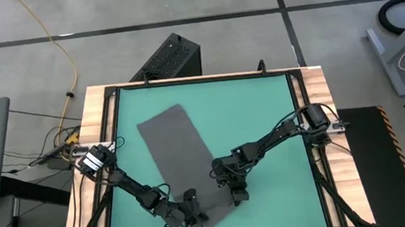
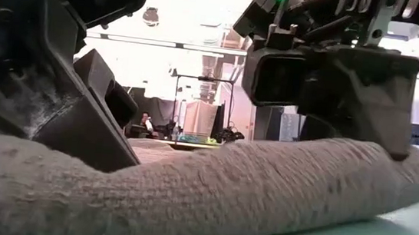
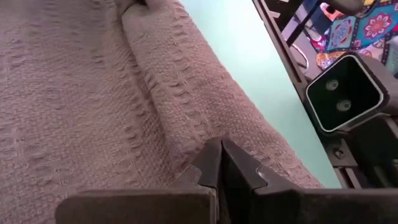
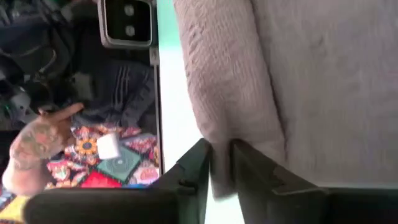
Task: Roll towel
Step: Roll the gray towel
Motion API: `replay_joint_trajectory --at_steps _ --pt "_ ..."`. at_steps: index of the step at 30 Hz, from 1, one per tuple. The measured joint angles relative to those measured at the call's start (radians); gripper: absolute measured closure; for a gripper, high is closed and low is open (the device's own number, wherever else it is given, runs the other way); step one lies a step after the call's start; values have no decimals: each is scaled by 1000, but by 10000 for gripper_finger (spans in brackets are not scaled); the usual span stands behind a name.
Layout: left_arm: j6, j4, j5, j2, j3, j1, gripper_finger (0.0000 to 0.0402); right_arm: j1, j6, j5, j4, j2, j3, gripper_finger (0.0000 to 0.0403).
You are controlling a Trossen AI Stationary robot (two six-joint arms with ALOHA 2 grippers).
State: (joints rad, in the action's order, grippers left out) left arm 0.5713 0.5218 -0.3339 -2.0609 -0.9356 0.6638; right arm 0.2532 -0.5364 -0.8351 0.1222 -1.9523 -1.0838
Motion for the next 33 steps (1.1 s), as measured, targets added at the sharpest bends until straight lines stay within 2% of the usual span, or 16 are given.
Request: replay_joint_trajectory --at_steps 5,8,12,16,21,24,33 --pt "-1 -8 -14 0 0 0 401 2 88 13 155 47 -4 265" --pt "2 -10 -20 0 0 0 402 14 162 120 262 109 -4 246" --pt "34 -2 -24 0 5 0 402 91 223 408 279 237 25 232" --pt "58 69 -32 0 49 0 401 239 256 746 151 331 99 230" --pt "66 123 -34 0 76 0 401 400 446 1055 -11 336 181 227" --pt "73 124 -29 0 76 -1 401 453 460 1217 -85 296 182 218" --pt "98 128 -29 0 76 -1 401 452 354 1239 -116 262 181 149"
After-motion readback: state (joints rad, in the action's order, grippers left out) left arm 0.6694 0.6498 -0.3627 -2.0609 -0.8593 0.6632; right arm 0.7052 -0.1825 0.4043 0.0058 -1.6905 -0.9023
